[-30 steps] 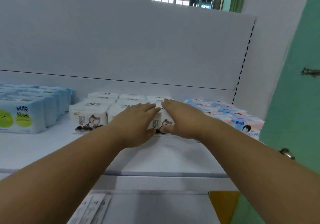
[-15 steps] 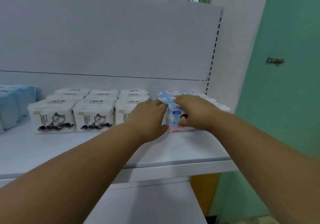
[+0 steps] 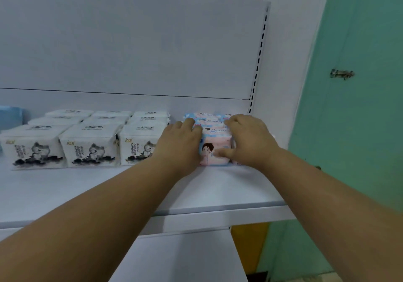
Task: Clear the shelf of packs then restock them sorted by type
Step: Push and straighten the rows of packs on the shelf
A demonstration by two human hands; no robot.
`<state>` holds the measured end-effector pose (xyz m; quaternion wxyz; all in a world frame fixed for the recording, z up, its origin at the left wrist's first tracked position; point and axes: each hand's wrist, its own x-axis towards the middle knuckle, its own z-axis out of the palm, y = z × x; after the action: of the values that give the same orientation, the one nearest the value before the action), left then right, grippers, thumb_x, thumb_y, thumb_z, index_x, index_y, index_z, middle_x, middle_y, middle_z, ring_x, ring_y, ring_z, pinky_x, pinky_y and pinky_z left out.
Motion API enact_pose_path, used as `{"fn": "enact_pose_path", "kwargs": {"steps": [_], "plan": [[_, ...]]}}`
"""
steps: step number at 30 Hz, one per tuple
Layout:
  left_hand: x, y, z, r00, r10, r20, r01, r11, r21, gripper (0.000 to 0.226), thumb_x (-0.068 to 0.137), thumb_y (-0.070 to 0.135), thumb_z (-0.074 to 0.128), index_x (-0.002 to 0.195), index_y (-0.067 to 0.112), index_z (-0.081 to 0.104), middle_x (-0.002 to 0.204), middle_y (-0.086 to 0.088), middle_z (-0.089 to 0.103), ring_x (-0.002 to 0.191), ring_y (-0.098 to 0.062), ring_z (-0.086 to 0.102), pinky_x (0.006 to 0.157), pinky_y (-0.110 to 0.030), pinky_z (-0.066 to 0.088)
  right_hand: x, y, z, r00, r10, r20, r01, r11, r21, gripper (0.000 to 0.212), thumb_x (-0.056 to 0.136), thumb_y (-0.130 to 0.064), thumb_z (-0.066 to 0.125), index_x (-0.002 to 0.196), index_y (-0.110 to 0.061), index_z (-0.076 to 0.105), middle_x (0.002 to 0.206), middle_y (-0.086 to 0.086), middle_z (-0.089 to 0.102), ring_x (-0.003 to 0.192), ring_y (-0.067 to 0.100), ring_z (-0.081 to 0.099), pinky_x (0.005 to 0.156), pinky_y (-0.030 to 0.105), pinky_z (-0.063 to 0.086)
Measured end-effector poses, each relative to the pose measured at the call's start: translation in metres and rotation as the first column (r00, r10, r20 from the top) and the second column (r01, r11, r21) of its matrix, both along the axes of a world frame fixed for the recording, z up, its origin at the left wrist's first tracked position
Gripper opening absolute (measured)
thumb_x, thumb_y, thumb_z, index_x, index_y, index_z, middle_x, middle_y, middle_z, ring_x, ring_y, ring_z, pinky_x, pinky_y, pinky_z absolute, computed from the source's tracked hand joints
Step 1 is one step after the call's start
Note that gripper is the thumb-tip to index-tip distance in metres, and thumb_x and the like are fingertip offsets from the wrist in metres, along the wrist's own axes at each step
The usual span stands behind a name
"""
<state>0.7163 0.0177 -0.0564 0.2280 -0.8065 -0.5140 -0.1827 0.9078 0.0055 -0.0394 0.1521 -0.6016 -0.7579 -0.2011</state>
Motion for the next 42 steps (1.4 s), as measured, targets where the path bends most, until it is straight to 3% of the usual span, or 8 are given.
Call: {"fn": "enact_pose_path", "kwargs": {"steps": [3, 6, 11, 21, 27, 30, 37, 42], "plan": [[0.006, 0.004, 0.004, 1.0, -0.003, 0.002, 0.003, 0.999, -0.053, 0.067, 0.084, 0.055, 0.058, 0.138, 0.019, 0.039, 0.143, -0.008, 0.043, 0.12, -0.03, 0.049, 0.098, -0.04, 0.041, 0.01, 0.003, -0.009, 0.995, -0.01, -0.102, 0.001, 0.996, -0.087, 0.101, 0.062, -0.077, 0.067, 0.137, -0.014, 0.045, 0.134, 0.006, 0.05, 0.121, 0.025, 0.046, 0.104, 0.036, 0.037], [0.012, 0.011, 0.004, 0.999, -0.001, -0.054, -0.003, 0.998, -0.066, 0.058, 0.084, 0.055, 0.056, 0.131, 0.02, 0.047, 0.128, -0.004, 0.057, 0.111, -0.027, 0.056, 0.091, -0.038, 0.043, 0.007, 0.008, -0.016, 0.987, 0.003, -0.161, -0.025, 0.991, -0.133, 0.11, 0.06, -0.073, 0.073, 0.143, -0.011, 0.037, 0.141, 0.006, 0.043, 0.129, 0.024, 0.038, 0.109, 0.036, 0.032], [0.018, 0.01, 0.003, 0.995, 0.033, -0.094, -0.036, 0.999, -0.033, 0.052, 0.086, 0.052, 0.053, 0.128, 0.021, 0.049, 0.126, -0.003, 0.058, 0.114, -0.026, 0.053, 0.094, -0.037, 0.038, 0.003, 0.012, -0.019, 0.979, 0.032, -0.203, -0.062, 0.988, -0.142, 0.119, 0.061, -0.07, 0.075, 0.151, -0.008, 0.026, 0.148, 0.004, 0.037, 0.137, 0.022, 0.029, 0.115, 0.035, 0.024], [0.038, 0.002, 0.0, 0.99, 0.022, -0.139, -0.025, 0.999, -0.023, 0.055, 0.087, 0.038, 0.059, 0.135, 0.017, 0.041, 0.134, -0.004, 0.052, 0.123, -0.025, 0.049, 0.103, -0.037, 0.036, 0.012, 0.005, -0.005, 0.877, 0.104, -0.469, -0.211, 0.961, -0.181, 0.106, 0.057, -0.06, 0.085, 0.144, -0.02, 0.039, 0.137, -0.004, 0.05, 0.127, 0.017, 0.045, 0.102, 0.03, 0.039], [0.038, -0.017, 0.005, 0.994, 0.009, -0.105, -0.013, 0.999, -0.04, 0.076, 0.089, 0.046, 0.057, 0.151, 0.014, 0.024, 0.152, -0.006, 0.036, 0.138, -0.026, 0.036, 0.114, -0.038, 0.025, 0.008, -0.016, 0.004, 0.925, 0.143, -0.351, -0.217, 0.959, -0.181, 0.11, 0.062, -0.058, 0.082, 0.15, -0.016, 0.03, 0.149, 0.001, 0.041, 0.134, 0.02, 0.038, 0.114, 0.036, 0.029], [0.031, -0.029, 0.011, 0.996, -0.002, -0.086, -0.001, 0.999, -0.034, 0.071, 0.091, 0.037, 0.056, 0.15, 0.014, 0.025, 0.152, -0.005, 0.037, 0.138, -0.026, 0.037, 0.113, -0.037, 0.026, 0.002, -0.025, 0.008, 0.948, 0.138, -0.288, -0.198, 0.962, -0.19, 0.112, 0.065, -0.058, 0.081, 0.152, -0.014, 0.026, 0.155, 0.002, 0.034, 0.14, 0.023, 0.033, 0.115, 0.039, 0.03], [-0.002, -0.061, 0.026, 0.998, -0.034, -0.044, 0.032, 0.999, -0.026, 0.065, 0.092, 0.028, 0.058, 0.15, 0.017, 0.031, 0.151, -0.004, 0.042, 0.134, -0.025, 0.043, 0.111, -0.037, 0.033, -0.027, -0.057, 0.022, 0.979, 0.098, -0.18, -0.113, 0.991, -0.076, 0.067, 0.091, -0.027, 0.062, 0.149, -0.013, 0.033, 0.149, 0.006, 0.041, 0.134, 0.024, 0.041, 0.111, 0.036, 0.034], [-0.066, -0.09, 0.025, 0.998, -0.046, 0.043, 0.046, 0.999, -0.003, 0.066, 0.091, 0.028, 0.061, 0.15, 0.02, 0.033, 0.151, -0.001, 0.043, 0.135, -0.022, 0.043, 0.111, -0.035, 0.032, -0.105, -0.081, 0.018, 0.954, 0.177, -0.242, -0.197, 0.978, -0.062, 0.06, 0.095, -0.022, 0.058, 0.15, -0.017, 0.033, 0.152, 0.004, 0.039, 0.135, 0.024, 0.041, 0.112, 0.035, 0.032]]}}
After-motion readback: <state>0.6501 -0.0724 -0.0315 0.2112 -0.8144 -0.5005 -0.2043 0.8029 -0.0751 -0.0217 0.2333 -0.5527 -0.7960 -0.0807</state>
